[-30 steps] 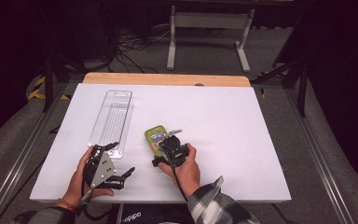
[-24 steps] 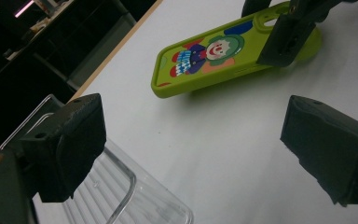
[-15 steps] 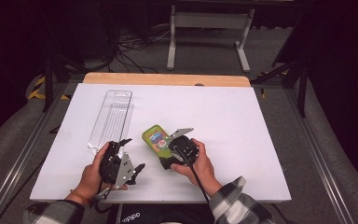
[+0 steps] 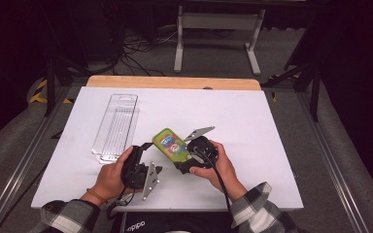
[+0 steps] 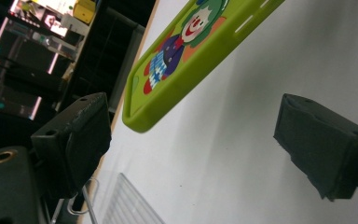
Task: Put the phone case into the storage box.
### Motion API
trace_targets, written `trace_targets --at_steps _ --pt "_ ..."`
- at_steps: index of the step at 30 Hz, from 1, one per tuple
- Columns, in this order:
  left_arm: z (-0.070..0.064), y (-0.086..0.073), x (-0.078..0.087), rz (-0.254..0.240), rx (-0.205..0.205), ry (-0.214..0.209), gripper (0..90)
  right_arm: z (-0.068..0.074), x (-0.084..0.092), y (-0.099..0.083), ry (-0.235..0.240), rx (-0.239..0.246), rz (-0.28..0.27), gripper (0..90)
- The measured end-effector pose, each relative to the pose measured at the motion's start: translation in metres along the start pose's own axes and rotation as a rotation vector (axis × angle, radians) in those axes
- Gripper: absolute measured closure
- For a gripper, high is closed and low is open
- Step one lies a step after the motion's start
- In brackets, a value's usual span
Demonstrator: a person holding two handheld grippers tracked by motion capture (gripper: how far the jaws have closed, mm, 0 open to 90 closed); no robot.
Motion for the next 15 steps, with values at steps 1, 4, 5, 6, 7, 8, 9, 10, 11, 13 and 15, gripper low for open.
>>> trace_targets --at_steps 1,4,5,6,7,8,9,10,11,13,15 --pt "-0.001 0.002 0.000 -0.001 -0.009 0.008 12.0 0.000 0.001 0.000 0.005 0.008 0.001 16.7" --pt "-0.003 0.005 -0.001 -0.007 -0.049 0.030 14.3 0.004 0.003 0.001 0.013 0.026 0.002 16.7" --pt "-0.003 0.007 -0.001 -0.011 -0.066 0.033 15.4 0.005 0.003 0.001 0.012 0.032 0.001 16.8" --pt "-0.006 0.008 -0.002 -0.019 -0.054 0.040 16.7 0.005 0.004 0.001 0.014 0.032 0.002 16.7" --pt "-0.005 0.009 -0.001 -0.013 -0.102 0.055 17.5 0.005 0.004 0.001 0.018 0.035 0.003 16.7" --pt "-0.006 0.010 -0.002 -0.020 -0.107 0.063 18.7 0.006 0.004 0.001 0.017 0.036 0.003 16.7" --pt "-0.008 0.011 -0.002 -0.019 -0.116 0.069 20.4 0.006 0.004 0.001 0.016 0.038 0.004 16.7" --pt "-0.009 0.013 -0.002 -0.018 -0.136 0.086 21.6 0.005 0.004 0.001 0.019 0.038 0.005 16.7" --pt "-0.010 0.014 -0.003 -0.013 -0.143 0.100 23.6 0.005 0.004 0.001 0.019 0.038 0.004 16.7" --pt "-0.011 0.015 -0.003 -0.010 -0.153 0.113 28.9 0.005 0.004 0.001 0.016 0.036 0.005 16.7" --pt "-0.012 0.016 -0.004 -0.014 -0.177 0.128 30.4 0.004 0.004 0.001 0.016 0.036 0.006 16.7"
Point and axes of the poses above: each handheld gripper's, and its own axes: x roughly backward along the jaws, y roughly out of its top, z roughly to its left, the point moved 1 cm from there along -x, roughly forward along the jaws, and after that the axes turned 8 degrees about z, right-handed, at the moved point
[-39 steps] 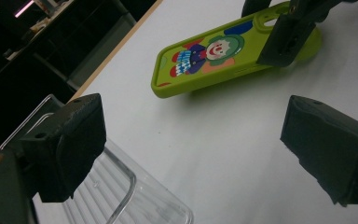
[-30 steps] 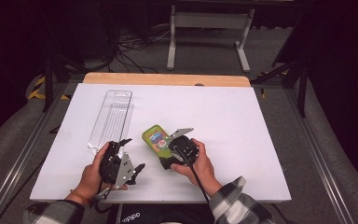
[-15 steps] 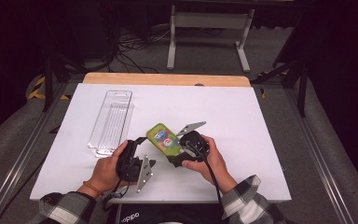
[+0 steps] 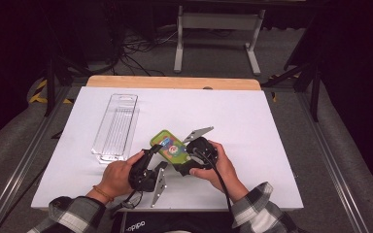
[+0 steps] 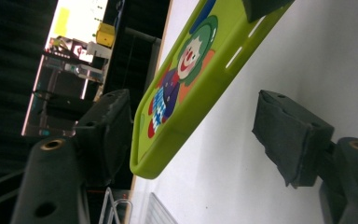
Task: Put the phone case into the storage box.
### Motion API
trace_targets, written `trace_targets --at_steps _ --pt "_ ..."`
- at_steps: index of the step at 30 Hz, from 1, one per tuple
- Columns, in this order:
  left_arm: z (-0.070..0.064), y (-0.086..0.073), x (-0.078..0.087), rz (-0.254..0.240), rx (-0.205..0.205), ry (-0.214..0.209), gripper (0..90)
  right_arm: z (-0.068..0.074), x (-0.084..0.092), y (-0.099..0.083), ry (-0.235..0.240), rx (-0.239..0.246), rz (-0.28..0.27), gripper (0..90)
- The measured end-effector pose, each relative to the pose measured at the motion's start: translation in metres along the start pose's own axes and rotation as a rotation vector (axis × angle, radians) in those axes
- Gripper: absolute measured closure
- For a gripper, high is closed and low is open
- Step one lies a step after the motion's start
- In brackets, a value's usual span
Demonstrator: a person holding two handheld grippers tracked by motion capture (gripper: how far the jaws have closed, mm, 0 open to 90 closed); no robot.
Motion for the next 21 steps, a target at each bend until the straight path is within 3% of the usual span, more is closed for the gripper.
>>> trace_targets --at_steps 3,4,6,7,8,10,11,12,13,17,18,21 --pt "-0.003 0.003 0.000 -0.007 -0.032 0.022 38.2 0.001 0.000 0.000 0.006 0.003 0.003 16.7" --pt "-0.004 0.005 0.000 -0.016 -0.067 0.035 41.5 0.001 -0.001 0.001 0.008 0.006 0.006 16.7" --pt "-0.005 0.006 0.000 -0.007 -0.076 0.028 46.4 0.001 -0.001 0.001 0.008 0.007 0.008 16.7" --pt "-0.006 0.007 -0.001 -0.016 -0.111 0.044 46.4 0.001 -0.001 0.001 0.010 0.009 0.009 16.7" --pt "-0.008 0.007 -0.001 -0.010 -0.113 0.045 49.1 0.001 -0.001 0.001 0.011 0.009 0.010 16.7" --pt "-0.013 0.010 -0.001 -0.004 -0.167 0.078 58.9 0.001 -0.002 0.001 0.015 0.012 0.013 16.7" --pt "-0.013 0.010 -0.001 -0.004 -0.167 0.078 59.2 0.001 -0.002 0.001 0.015 0.012 0.013 16.7" --pt "-0.015 0.012 -0.002 -0.036 -0.174 0.085 59.2 0.001 -0.002 0.001 0.015 0.012 0.013 16.6" --pt "-0.018 0.013 -0.001 -0.034 -0.189 0.087 64.3 0.001 -0.002 0.001 0.021 0.011 0.015 16.6" --pt "-0.020 0.016 0.000 -0.048 -0.224 0.102 71.3 0.002 -0.004 0.001 0.040 0.020 0.033 16.6" --pt "-0.022 0.016 0.001 -0.044 -0.209 0.099 72.1 0.002 -0.004 0.001 0.047 0.020 0.033 16.6" --pt "-0.022 0.016 0.002 -0.045 -0.218 0.110 73.9 0.002 -0.003 0.002 0.054 0.023 0.030 16.6"
Point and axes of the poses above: each handheld gripper's, and its own axes: x roughly backward along the jaws, y roughly out of its top, z roughly to its left, the point moved 1 cm from there along -x, roughly forward along the jaws, and after that the axes turned 8 degrees about z, right-handed, at the moved point
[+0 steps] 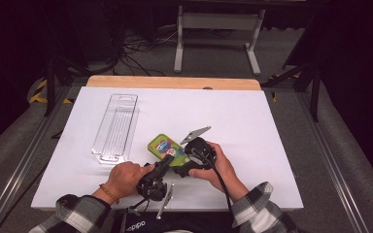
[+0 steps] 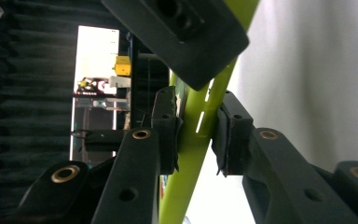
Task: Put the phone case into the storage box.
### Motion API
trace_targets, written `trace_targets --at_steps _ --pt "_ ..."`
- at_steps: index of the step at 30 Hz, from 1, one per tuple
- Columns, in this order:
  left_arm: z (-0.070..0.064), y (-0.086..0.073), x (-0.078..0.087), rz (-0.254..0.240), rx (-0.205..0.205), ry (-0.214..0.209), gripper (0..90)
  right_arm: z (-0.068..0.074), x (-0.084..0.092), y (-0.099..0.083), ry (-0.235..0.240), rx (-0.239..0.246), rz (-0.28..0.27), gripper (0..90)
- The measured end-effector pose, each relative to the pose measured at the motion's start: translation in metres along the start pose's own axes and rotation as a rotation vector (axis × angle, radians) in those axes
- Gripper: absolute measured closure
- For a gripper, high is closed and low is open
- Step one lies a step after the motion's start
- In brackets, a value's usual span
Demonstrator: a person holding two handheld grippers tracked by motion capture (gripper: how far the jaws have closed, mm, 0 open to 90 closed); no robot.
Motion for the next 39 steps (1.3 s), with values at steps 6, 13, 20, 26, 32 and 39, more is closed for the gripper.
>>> trace_targets --at_steps 6,13,20,26,32,39 --pt "0.000 0.001 0.002 0.008 -0.038 -0.009 77.4 -0.003 0.002 0.000 0.026 0.000 -0.006 16.5" --pt "0.003 0.000 0.003 0.007 -0.039 -0.011 77.8 -0.002 0.003 0.001 0.034 0.000 -0.020 16.1" --pt "0.008 -0.003 0.002 -0.014 0.033 -0.026 78.0 -0.002 0.012 0.000 0.025 -0.005 -0.075 13.5" --pt "0.015 -0.008 0.003 0.003 0.080 -0.049 78.0 -0.002 0.027 -0.002 0.014 0.015 -0.141 13.3" --pt "0.017 -0.009 0.003 0.008 0.089 -0.052 78.1 0.001 0.038 -0.006 -0.039 0.049 -0.189 11.1" --pt "0.019 -0.013 0.001 0.037 0.118 -0.074 78.1 0.005 0.050 -0.011 -0.118 0.112 -0.263 9.0"
Point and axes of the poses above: each handheld gripper's, and its own axes: x roughly backward along the jaws, y roughly out of its top, z roughly to its left, the point moved 1 cm from there along -x, roughly forward along the jaws, and after that the axes turned 8 degrees about z, right-handed, at the moved point
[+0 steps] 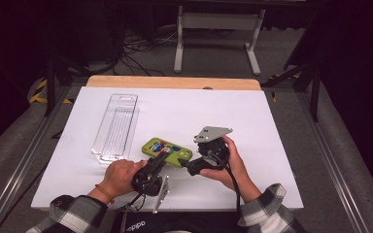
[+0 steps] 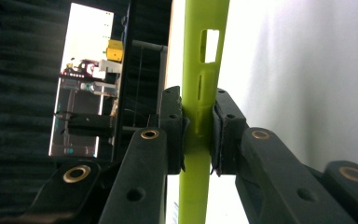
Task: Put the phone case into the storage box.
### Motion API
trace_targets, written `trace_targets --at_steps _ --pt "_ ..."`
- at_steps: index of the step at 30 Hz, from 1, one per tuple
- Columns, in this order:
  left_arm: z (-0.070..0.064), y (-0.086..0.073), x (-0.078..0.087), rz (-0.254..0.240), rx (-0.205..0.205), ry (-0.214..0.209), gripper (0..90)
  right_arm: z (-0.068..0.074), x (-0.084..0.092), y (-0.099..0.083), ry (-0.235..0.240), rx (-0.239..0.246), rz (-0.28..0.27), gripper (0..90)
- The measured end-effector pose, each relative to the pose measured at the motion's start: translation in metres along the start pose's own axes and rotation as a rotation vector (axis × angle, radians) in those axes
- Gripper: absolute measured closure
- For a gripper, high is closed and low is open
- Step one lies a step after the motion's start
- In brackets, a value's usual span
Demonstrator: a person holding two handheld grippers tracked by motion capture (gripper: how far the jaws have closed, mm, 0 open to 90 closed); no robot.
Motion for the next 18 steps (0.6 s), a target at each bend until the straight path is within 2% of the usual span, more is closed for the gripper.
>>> trace_targets --at_steps 3,8,9,11,12,13,14,15,16,17,18 --pt "0.003 -0.003 -0.001 0.007 0.028 -0.012 78.1 0.001 0.005 -0.002 -0.037 0.036 -0.033 9.4" --pt "0.010 -0.008 -0.003 0.003 0.092 -0.052 78.1 0.001 0.009 -0.007 -0.086 0.057 -0.055 10.4" --pt "0.010 -0.008 -0.003 0.003 0.092 -0.052 78.1 0.001 0.009 -0.007 -0.086 0.057 -0.055 10.4" --pt "0.012 -0.010 -0.003 -0.005 0.114 -0.057 78.1 0.000 0.009 -0.012 -0.147 0.096 -0.055 10.6" --pt "0.013 -0.011 -0.003 -0.008 0.129 -0.066 78.1 0.000 0.009 -0.012 -0.147 0.096 -0.055 10.6" --pt "0.015 -0.012 -0.003 -0.008 0.140 -0.072 78.1 0.000 0.009 -0.015 -0.180 0.116 -0.052 11.0" --pt "0.017 -0.013 -0.003 -0.014 0.147 -0.074 78.1 0.000 0.009 -0.015 -0.180 0.116 -0.052 11.0" --pt "0.018 -0.014 -0.003 -0.018 0.165 -0.079 78.1 0.000 0.009 -0.017 -0.198 0.125 -0.050 10.9" --pt "0.021 -0.018 -0.002 -0.019 0.217 -0.098 78.1 -0.001 0.008 -0.020 -0.242 0.139 -0.046 11.2" --pt "0.024 -0.020 -0.003 -0.028 0.233 -0.105 78.1 -0.001 0.008 -0.022 -0.253 0.143 -0.042 11.2" --pt "0.025 -0.023 -0.003 -0.030 0.268 -0.118 78.1 -0.002 0.007 -0.023 -0.261 0.146 -0.042 11.3"
Point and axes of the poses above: each handheld gripper's, and its own axes: x roughly backward along the jaws, y roughly out of its top, z roughly to its left, the point moved 1 cm from there along -x, roughly forward along the jaws, and after that the axes turned 8 degrees about z, right-handed, at the moved point
